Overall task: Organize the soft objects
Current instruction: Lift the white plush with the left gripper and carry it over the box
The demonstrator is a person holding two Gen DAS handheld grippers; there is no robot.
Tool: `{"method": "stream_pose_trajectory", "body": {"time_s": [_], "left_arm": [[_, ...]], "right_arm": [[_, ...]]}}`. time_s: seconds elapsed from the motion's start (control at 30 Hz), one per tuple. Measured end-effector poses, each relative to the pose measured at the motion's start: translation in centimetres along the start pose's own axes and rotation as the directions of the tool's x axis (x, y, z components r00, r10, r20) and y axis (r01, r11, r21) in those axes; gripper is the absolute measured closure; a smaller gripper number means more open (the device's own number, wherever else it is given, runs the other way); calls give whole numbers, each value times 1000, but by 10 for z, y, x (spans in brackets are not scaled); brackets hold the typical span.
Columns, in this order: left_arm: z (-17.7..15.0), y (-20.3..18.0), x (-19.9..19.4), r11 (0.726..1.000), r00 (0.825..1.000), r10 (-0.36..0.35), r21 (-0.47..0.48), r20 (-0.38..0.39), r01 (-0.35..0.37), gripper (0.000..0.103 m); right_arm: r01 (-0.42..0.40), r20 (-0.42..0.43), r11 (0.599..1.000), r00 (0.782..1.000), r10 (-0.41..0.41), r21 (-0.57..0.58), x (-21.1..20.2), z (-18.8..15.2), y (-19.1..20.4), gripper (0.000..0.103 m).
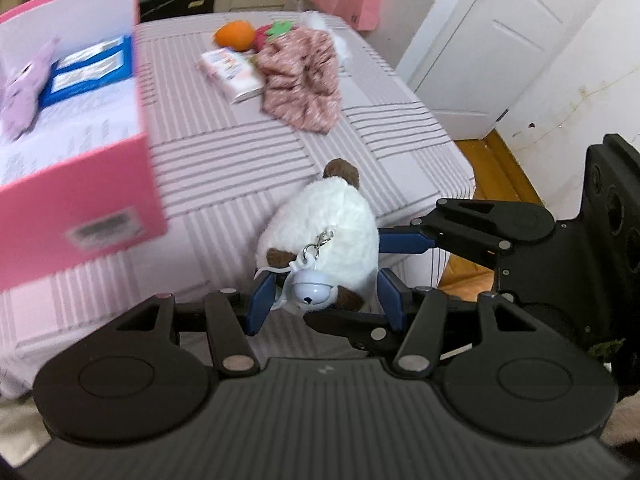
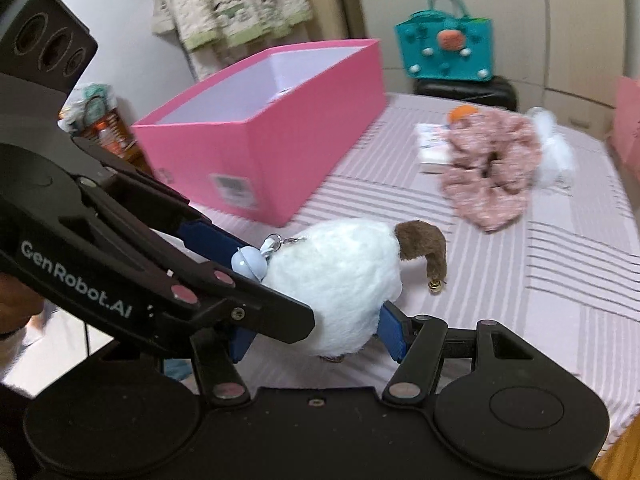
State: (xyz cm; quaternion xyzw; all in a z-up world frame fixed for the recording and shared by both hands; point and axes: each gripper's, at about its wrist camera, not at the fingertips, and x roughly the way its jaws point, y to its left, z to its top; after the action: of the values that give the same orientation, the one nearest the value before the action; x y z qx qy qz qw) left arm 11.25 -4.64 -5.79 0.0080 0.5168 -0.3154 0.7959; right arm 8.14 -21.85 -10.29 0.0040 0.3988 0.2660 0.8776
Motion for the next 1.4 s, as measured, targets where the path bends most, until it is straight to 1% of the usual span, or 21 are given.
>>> {"method": "stream_pose_trajectory", "body": {"time_s": [0.2,0.4,0.53,0.63,0.7,0.77,0.87,1.0,1.1,1.2,1.33,1.4], "left_arm": [[-16,15,-32,998,998,55,-32,-16,-56,49],[-24,40,-63,992,996,75,-100,-45,-79,48],[-28,49,-87,990,996,91,-106,-12,-92,45],[-28,58,-104,988,996,88,-127,16,-85,45],[-27,61,-114,988,995,89,-130,41,-83,45],[-23,64,-124,989,992,101,-120,80,-91,45],[-13,71,-133,988,983,115,-121,142,-98,45],[3,84,-143,988,967,114,-124,226,-87,45],[16,93,-145,990,954,116,-105,276,-90,45],[35,110,-138,991,945,100,-112,312,-68,45],[59,136,-122,991,937,69,-135,343,-24,44],[73,153,-110,985,935,68,-170,349,-8,44]], "right_arm": [[-89,-41,995,995,87,-41,6,11,32,35],[-169,-89,981,983,161,-91,11,29,62,35],[-226,-117,967,970,213,-117,12,46,76,34],[-284,-155,951,952,265,-118,16,62,80,33],[-299,-164,945,947,277,-132,18,72,85,33],[-290,-149,943,952,268,-162,19,82,90,33],[-261,-94,941,965,246,-214,18,99,96,33],[-230,-11,944,972,234,-237,19,123,94,33],[-191,51,946,976,211,-263,23,139,90,33],[-134,111,947,979,173,-291,30,154,87,33],[-62,178,951,977,120,-302,47,176,76,33],[-60,182,949,976,121,-309,60,188,69,33]]}}
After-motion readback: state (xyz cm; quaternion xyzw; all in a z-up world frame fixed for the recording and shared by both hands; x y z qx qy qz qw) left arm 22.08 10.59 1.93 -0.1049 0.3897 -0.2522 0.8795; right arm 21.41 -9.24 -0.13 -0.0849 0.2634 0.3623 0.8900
